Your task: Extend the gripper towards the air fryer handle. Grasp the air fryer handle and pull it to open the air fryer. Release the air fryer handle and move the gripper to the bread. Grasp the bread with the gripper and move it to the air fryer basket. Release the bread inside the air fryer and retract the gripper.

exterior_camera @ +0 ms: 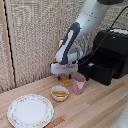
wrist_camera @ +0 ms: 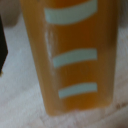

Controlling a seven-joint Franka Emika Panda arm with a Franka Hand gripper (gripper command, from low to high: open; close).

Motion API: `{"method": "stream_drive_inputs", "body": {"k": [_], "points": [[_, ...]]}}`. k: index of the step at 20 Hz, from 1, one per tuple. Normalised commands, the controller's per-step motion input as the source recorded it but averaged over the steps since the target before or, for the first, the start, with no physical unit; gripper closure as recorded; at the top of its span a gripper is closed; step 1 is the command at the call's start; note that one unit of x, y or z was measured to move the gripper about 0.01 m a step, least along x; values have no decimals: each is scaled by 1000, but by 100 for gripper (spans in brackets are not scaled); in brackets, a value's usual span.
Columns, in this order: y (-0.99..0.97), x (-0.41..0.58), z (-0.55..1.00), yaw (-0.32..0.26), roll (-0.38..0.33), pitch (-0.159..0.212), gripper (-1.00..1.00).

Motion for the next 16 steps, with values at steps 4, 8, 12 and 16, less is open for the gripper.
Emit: {"method": "stream_drive_inputs", "body": {"k": [4,8,12,16], "points": [[6,161,-26,91,-6,47,100],[81,-1,-4,56,0,1,100],[42,23,0,56,0,0,100],[15,-13,269,-6,0,-54,100]]}}
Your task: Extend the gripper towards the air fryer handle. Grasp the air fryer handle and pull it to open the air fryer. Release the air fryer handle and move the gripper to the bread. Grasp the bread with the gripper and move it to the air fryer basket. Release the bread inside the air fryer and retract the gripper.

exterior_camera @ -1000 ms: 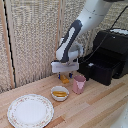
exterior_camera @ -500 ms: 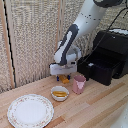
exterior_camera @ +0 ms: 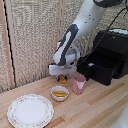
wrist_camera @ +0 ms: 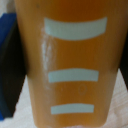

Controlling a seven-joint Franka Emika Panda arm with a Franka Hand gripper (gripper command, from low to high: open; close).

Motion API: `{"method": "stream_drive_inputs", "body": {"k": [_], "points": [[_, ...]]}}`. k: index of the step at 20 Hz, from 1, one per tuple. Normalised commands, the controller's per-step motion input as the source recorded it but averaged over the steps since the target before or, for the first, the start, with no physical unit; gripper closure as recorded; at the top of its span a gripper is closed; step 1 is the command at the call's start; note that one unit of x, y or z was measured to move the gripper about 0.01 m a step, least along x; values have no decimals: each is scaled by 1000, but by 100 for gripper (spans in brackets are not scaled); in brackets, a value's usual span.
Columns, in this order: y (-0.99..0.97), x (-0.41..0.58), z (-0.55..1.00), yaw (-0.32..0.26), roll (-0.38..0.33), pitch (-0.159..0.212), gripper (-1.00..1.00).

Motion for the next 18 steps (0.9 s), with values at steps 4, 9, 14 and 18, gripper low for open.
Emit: {"method": "stream_drive_inputs", "body": {"k": [4,9,14,18], "points": [[74,-101,691,-43,-9,-55,100],[0,-42,1000,-104,0,11,100],[-41,0,986,-150,-15,52,100],[-220,34,837,-158,-22,16,100]]}}
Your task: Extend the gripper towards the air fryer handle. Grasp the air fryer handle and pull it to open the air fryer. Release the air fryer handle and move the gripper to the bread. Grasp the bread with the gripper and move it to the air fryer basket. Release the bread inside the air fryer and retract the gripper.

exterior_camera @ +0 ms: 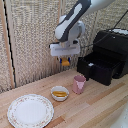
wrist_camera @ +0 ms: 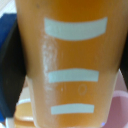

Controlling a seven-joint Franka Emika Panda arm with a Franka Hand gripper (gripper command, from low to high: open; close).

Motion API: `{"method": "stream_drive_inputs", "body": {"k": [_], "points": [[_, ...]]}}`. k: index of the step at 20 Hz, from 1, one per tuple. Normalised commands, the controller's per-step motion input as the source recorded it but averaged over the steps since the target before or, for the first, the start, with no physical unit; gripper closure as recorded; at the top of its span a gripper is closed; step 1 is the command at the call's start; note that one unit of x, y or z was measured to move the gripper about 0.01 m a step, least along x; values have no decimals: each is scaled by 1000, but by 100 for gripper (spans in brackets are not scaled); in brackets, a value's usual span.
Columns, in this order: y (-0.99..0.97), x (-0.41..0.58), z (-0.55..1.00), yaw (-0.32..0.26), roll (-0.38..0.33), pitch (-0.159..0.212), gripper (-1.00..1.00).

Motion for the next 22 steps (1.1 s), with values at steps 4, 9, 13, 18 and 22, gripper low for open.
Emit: {"method": "stream_drive_inputs", "body": {"k": [4,9,13,18,22], "points": [[-406,93,644,-151,-15,15,100],[-678,29,325,-142,19,-2,100],[-671,0,136,-162,31,-20,100],[-542,-5,133,-230,11,-10,100],[-312,-126,223,-325,8,4,100]]}}
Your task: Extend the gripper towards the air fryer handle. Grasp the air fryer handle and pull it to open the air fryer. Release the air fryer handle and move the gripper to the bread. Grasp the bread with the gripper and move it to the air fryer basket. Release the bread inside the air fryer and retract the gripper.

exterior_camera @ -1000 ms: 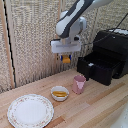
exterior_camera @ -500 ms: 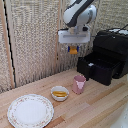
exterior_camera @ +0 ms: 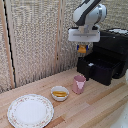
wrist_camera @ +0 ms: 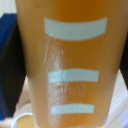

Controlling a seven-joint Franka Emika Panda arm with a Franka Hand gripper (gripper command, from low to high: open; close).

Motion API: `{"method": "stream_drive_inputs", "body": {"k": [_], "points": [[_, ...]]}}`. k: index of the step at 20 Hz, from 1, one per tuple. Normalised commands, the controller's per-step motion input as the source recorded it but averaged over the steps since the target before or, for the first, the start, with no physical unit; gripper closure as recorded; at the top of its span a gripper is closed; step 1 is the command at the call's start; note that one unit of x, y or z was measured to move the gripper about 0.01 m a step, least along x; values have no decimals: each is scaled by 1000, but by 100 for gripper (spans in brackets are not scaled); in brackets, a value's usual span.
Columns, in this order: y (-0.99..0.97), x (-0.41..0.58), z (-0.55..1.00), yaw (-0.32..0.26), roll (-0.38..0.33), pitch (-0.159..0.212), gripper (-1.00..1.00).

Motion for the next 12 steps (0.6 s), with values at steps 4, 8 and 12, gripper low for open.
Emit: {"method": "stream_drive_inputs", "body": {"k": [4,8,12], "points": [[-442,-60,175,-277,3,0,100],[-615,0,19,-209,7,0,100],[-729,0,-83,-132,44,0,100]]}}
